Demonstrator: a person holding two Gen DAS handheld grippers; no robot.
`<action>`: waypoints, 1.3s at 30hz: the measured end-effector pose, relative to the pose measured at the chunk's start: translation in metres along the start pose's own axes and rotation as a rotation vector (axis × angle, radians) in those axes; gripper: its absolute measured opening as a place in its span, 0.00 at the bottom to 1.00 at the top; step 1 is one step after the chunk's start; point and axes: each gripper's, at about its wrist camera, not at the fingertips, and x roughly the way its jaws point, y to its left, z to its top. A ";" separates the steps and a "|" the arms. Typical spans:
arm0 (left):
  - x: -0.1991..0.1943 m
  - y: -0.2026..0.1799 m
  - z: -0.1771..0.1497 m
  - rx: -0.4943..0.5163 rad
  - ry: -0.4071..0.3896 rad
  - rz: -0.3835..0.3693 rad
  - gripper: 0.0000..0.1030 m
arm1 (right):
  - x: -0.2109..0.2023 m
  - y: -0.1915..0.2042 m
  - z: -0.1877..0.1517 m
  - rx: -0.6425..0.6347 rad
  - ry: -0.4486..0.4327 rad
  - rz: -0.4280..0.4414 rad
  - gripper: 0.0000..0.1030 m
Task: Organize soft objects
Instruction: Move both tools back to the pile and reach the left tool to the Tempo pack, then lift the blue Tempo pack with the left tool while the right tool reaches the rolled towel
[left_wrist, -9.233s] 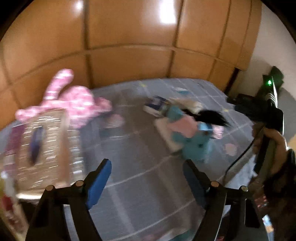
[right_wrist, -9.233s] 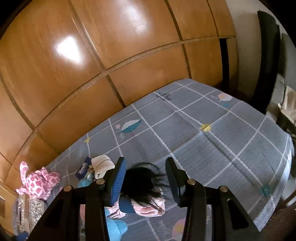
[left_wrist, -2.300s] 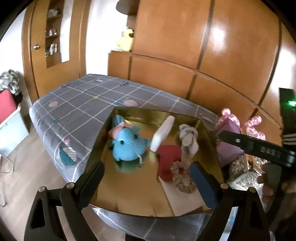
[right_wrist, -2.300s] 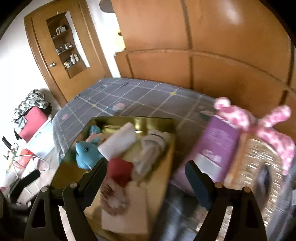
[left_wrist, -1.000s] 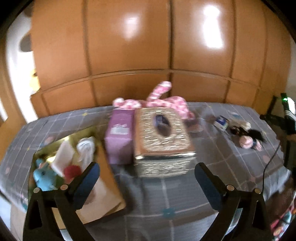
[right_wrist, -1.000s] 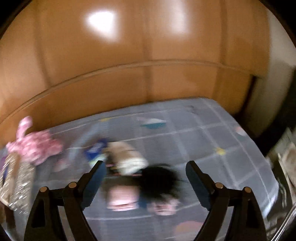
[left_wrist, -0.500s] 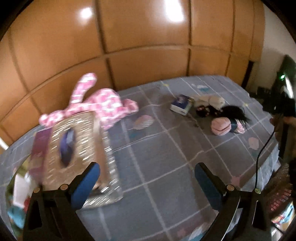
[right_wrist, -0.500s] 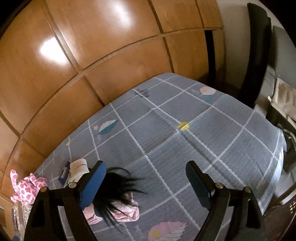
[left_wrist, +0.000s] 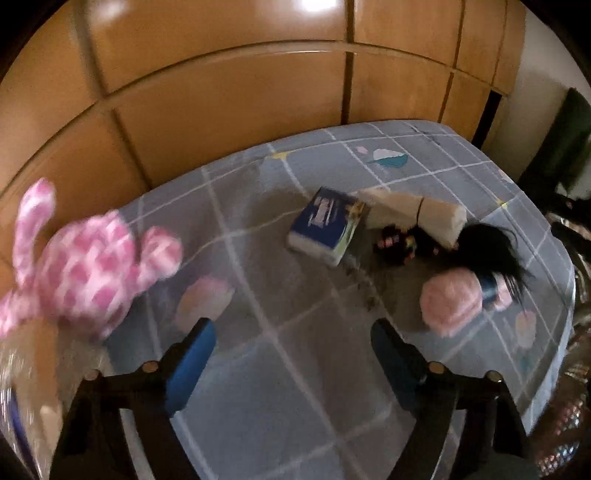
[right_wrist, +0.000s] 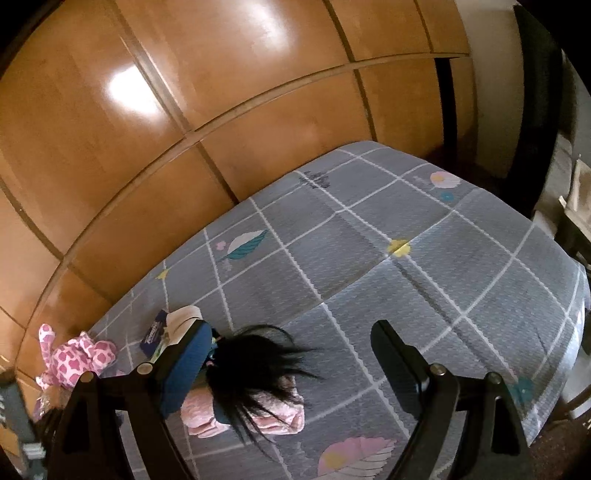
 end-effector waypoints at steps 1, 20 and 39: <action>0.006 -0.002 0.007 0.014 -0.003 0.002 0.82 | 0.000 0.001 0.000 -0.002 -0.001 0.004 0.87; 0.107 -0.027 0.072 0.165 0.083 0.029 0.57 | 0.001 0.006 -0.002 -0.021 0.012 0.057 0.87; 0.034 0.028 0.079 -0.011 -0.022 0.012 0.52 | 0.012 0.015 -0.008 -0.080 0.060 0.017 0.87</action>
